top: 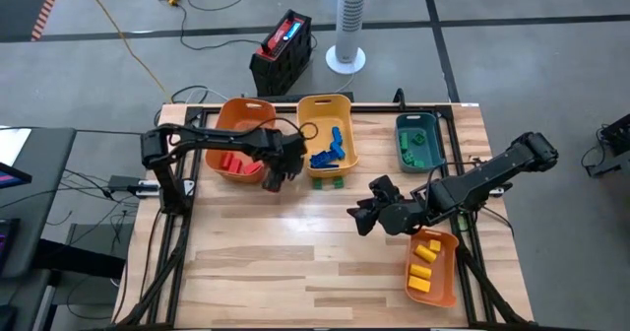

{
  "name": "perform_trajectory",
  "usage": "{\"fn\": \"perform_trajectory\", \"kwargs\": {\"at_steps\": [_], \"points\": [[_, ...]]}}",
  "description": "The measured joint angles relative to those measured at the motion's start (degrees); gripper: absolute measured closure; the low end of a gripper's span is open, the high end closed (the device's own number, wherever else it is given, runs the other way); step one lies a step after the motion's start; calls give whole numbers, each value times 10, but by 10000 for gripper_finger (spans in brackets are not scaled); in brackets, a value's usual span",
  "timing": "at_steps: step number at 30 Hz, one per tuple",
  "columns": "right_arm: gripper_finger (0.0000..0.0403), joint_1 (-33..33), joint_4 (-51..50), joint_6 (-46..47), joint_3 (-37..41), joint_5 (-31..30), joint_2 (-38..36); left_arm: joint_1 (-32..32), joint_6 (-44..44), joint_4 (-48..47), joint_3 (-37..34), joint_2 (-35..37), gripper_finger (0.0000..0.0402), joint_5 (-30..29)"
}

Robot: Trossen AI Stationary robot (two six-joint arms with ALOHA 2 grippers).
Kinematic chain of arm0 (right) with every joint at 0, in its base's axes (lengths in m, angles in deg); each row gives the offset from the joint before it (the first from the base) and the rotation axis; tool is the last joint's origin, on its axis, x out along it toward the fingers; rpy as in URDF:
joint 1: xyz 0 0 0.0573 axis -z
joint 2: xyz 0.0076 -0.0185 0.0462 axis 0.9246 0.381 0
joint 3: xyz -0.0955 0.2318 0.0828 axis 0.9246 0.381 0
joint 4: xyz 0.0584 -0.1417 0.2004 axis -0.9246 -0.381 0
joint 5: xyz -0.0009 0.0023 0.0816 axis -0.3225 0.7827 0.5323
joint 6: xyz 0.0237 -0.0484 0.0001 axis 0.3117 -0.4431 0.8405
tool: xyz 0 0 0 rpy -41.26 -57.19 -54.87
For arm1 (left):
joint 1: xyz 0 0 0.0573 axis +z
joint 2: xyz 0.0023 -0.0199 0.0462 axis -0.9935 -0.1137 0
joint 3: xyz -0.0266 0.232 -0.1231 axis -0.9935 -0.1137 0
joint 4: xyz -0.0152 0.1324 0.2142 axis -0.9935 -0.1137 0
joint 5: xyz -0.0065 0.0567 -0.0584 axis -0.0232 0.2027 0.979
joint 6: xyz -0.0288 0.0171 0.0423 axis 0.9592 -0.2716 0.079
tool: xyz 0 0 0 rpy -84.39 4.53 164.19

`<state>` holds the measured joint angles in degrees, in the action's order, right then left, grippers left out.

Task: Sort blocks
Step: Put the red block into the top orange bin

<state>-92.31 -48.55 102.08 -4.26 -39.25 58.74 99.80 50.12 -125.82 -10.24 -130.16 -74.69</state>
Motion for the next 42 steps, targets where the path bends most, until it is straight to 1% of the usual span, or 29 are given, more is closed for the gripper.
{"fn": "perform_trajectory", "kwargs": {"at_steps": [3,5,6,8,11,22,26,30,34,39,42], "points": [[163,0,0,0,0,0,0,-5,-6,-19,2,3,228,60],[163,0,0,0,0,0,0,-4,7,-23,7,8,228,81],[163,0,0,0,0,0,0,-3,11,-21,11,10,228,79],[163,0,0,0,0,1,0,2,19,-21,13,13,228,50],[163,0,2,0,0,1,0,7,16,-23,13,12,228,26],[163,0,16,-5,0,1,0,8,10,-11,-26,10,228,0],[163,0,16,-5,0,1,0,7,-6,-11,-26,10,228,43],[163,0,18,-5,0,1,0,7,-12,-48,-16,10,228,126],[163,0,18,-5,0,1,0,6,-11,-91,15,13,228,200],[163,0,17,-6,0,1,0,7,-11,-122,44,13,228,200],[163,0,17,-7,0,2,0,4,16,-122,46,12,228,176]]}}
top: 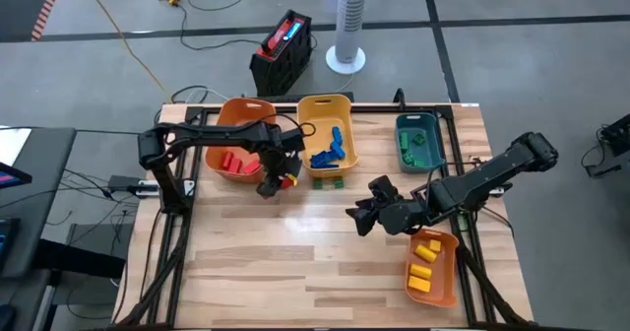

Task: Sort blocks
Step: Put the red block into the top orange bin

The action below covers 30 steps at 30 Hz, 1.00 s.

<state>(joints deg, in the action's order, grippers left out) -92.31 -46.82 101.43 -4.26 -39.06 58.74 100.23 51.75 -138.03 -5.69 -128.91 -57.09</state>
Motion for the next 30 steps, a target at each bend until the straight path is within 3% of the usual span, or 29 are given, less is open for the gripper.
{"fn": "perform_trajectory", "kwargs": {"at_steps": [7,21,27,30], "points": [[163,-4,0,0,0,1,0,-30,150,7,-20,-12,228,-73],[163,-8,3,-4,0,1,0,-44,316,50,-25,-35,228,-110],[163,-13,5,-4,0,1,0,-49,331,35,-23,-78,228,-19],[163,-16,4,-4,0,1,0,-62,333,31,-23,-79,228,-33]]}}
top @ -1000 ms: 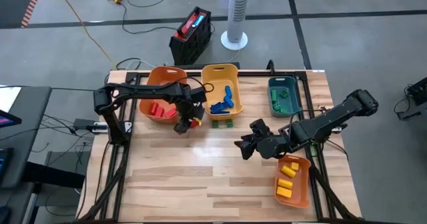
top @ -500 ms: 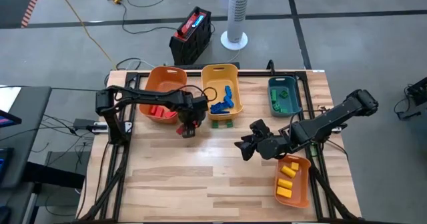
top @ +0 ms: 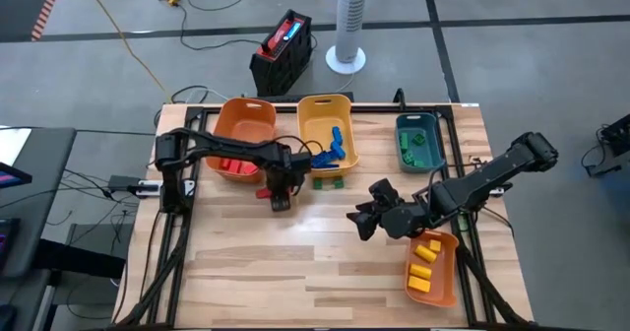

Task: Sort blocks
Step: Put the red block into the top orange bin

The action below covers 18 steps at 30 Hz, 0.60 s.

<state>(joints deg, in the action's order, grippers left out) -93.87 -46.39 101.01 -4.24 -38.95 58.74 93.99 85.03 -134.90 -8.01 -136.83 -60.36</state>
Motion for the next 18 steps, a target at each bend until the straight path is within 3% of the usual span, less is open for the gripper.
{"fn": "perform_trajectory", "kwargs": {"at_steps": [8,18], "points": [[163,0,-3,0,0,0,0,-19,-41,17,3,2,235,-43],[163,0,-4,4,0,0,0,-30,-35,20,4,5,350,-50]]}}
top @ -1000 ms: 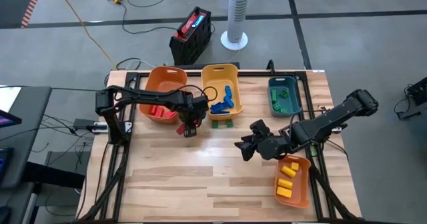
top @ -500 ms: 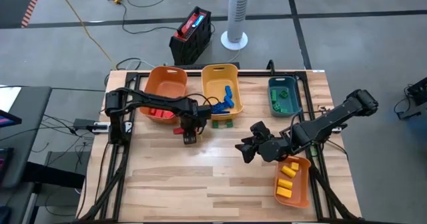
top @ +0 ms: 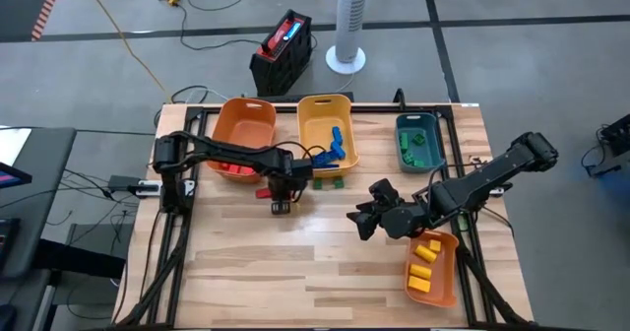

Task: Sort blocks
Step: Put the red block into the top orange bin

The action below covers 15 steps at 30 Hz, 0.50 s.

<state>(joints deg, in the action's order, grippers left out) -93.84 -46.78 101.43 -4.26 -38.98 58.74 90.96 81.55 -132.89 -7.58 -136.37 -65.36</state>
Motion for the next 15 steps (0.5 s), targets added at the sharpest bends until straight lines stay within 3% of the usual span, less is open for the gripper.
{"fn": "perform_trajectory", "kwargs": {"at_steps": [15], "points": [[163,-4,1,-2,0,0,0,-4,23,-14,-2,95,364,17]]}}
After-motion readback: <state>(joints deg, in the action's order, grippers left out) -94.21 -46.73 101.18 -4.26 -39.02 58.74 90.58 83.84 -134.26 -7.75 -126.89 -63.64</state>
